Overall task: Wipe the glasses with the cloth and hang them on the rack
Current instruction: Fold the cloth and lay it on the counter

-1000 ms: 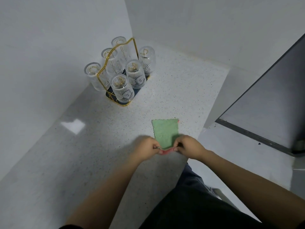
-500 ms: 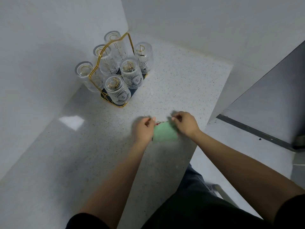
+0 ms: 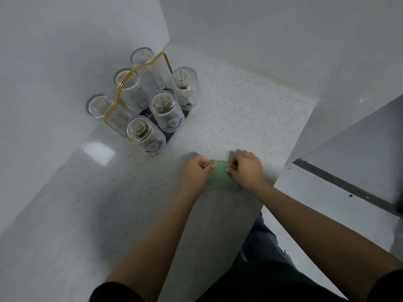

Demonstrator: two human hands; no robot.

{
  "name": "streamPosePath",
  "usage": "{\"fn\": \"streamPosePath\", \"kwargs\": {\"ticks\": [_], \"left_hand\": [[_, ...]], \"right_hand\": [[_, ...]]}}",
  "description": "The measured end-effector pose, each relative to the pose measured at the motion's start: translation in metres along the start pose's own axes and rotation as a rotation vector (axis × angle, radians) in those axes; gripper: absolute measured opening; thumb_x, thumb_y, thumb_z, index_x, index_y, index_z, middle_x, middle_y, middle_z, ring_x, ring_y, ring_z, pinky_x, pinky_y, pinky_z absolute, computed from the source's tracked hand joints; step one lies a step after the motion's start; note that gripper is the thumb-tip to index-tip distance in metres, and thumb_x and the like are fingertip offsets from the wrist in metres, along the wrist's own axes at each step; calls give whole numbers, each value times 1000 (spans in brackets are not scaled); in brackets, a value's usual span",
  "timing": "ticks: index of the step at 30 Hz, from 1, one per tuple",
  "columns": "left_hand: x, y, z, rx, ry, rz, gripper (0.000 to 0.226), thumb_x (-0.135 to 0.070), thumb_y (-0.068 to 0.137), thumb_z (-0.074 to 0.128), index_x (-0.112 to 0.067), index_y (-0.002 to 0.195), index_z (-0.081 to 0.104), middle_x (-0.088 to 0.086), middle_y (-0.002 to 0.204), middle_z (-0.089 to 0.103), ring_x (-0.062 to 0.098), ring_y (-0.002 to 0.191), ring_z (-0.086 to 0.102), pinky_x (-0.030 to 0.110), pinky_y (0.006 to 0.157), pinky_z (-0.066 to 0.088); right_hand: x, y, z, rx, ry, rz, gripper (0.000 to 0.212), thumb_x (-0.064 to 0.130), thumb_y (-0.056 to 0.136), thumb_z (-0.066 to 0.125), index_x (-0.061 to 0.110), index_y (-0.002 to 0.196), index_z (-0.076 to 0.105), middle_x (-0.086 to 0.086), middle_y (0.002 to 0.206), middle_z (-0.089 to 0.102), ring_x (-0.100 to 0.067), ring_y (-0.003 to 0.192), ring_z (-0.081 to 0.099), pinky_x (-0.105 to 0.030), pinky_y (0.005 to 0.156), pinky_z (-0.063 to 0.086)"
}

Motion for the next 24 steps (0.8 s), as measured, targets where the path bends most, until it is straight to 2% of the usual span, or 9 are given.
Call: {"fn": "streamPosePath", "kwargs": {"ticks": [3,9,14,17,18,20,21,24], "left_hand": [[-37,37,14,-32,-31,17,15,-23,88,67,-7,86,67,7,81,67,18,74,58,29,64,43],[-130,122,53,-53,9,66,15,-20,89,67,-5,90,68,8,87,67,18,76,55,24,66,38],[-198,179,80,-76,24,123,16,-12,90,64,3,91,68,16,90,67,18,74,48,19,59,28],[-220,203,92,-61,38,134,16,-12,90,65,3,94,69,10,87,65,16,75,50,17,57,33],[-223,209,94,-55,31,138,15,-11,90,65,3,94,69,11,87,66,16,75,51,15,58,38],[-225,217,98,-56,19,149,13,-11,90,65,1,94,69,15,92,69,16,78,54,22,73,48],[-224,220,101,-54,26,149,14,-12,90,65,0,95,69,17,95,69,17,80,55,26,77,48],[-223,223,105,-32,62,135,22,-17,91,64,-1,108,66,16,110,66,23,93,60,25,82,42]], "right_hand": [[-25,32,-24,-9,38,30,30,38,84,64,10,90,58,-10,99,59,-27,97,52,-32,80,37],[-83,103,-82,-24,141,137,22,33,84,64,16,84,50,-8,91,60,-22,81,50,-31,66,38],[-129,159,-122,-27,139,205,24,31,87,60,11,100,57,-11,101,61,-30,90,57,-32,66,42],[-145,181,-137,-23,101,221,25,30,89,56,11,106,57,-14,107,63,-34,95,58,-37,72,45],[-147,186,-139,-21,77,221,26,28,90,55,10,109,57,-15,109,63,-35,97,58,-38,73,45],[-148,190,-143,-24,24,216,26,22,91,51,9,113,56,-16,109,63,-36,98,59,-39,73,46],[-147,190,-144,-34,-3,205,26,21,91,50,10,114,56,-15,108,64,-36,97,59,-39,72,46],[-147,190,-142,-65,-100,143,26,19,92,48,11,116,55,-14,110,63,-35,95,60,-37,68,45]]}}
Point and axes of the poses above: each hand's wrist, its own y-axis towards the middle knuckle, its own z-axis out of the palm, x = y × z, the point moved 2 cm from there along y, towards the middle knuckle
